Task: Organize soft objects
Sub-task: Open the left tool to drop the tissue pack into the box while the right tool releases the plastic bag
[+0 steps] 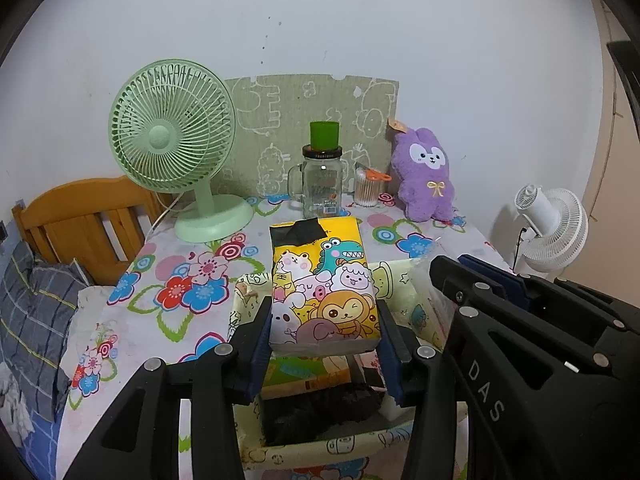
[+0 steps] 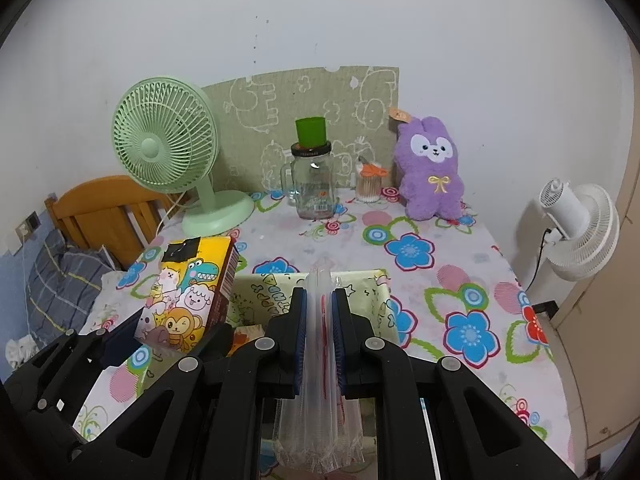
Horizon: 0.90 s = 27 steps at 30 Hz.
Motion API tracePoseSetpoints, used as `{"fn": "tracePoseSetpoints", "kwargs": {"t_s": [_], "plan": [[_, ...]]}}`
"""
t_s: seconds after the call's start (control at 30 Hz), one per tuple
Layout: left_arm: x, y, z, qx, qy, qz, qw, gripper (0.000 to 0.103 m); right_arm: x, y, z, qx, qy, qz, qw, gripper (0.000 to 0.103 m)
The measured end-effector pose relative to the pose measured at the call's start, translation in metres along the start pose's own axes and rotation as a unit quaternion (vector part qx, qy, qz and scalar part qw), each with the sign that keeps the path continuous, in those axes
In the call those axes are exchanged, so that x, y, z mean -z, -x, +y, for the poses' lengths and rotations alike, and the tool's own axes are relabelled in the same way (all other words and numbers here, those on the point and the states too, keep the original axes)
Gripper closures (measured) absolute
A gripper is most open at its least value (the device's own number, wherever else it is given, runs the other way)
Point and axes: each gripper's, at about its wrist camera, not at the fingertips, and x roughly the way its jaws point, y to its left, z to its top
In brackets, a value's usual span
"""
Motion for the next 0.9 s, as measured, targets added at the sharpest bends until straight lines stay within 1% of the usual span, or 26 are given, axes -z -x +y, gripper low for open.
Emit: {"fn": "tracePoseSetpoints", "kwargs": {"t_s": [0.13,0.3,0.33,0.37,0.43,0.57,0.83,0.9], "plan": [[0.001,-0.008,0.001,0.000,0.004,0.007,1.0000,0.052,-0.001,-0.010,-0.001,-0.003,0.003,0.004,1.000,0.088],[0.002,-0.019,0.000,0.001,0.000,0.021,0.9998,0.050,0.001,-0.024,-0.001,-0.009,0.004,0.015,1.000,0.088],[0.002,-0.022,0.000,0.001,-0.001,0.024,0.9997,0.049,0.001,-0.027,-0.001,-0.010,0.003,0.017,1.000,0.088],[0.002,-0.025,0.000,0.001,-0.001,0.027,0.9996,0.042,0.002,-0.029,-0.002,-0.010,0.003,0.019,1.000,0.088],[0.003,-0.028,0.000,0.001,-0.001,0.031,0.9995,0.033,0.003,-0.033,-0.002,-0.011,0.002,0.023,1.000,0.088],[0.003,-0.034,0.001,0.000,0.004,0.040,0.9992,0.024,0.003,-0.041,-0.003,-0.015,0.001,0.027,1.000,0.088],[0.005,-0.042,0.004,-0.002,0.005,0.049,0.9988,0.021,0.006,-0.052,-0.002,-0.028,-0.002,0.032,0.999,0.088],[0.005,-0.043,0.004,-0.002,0.004,0.052,0.9986,0.020,0.006,-0.054,-0.002,-0.029,-0.003,0.035,0.999,0.086]]}}
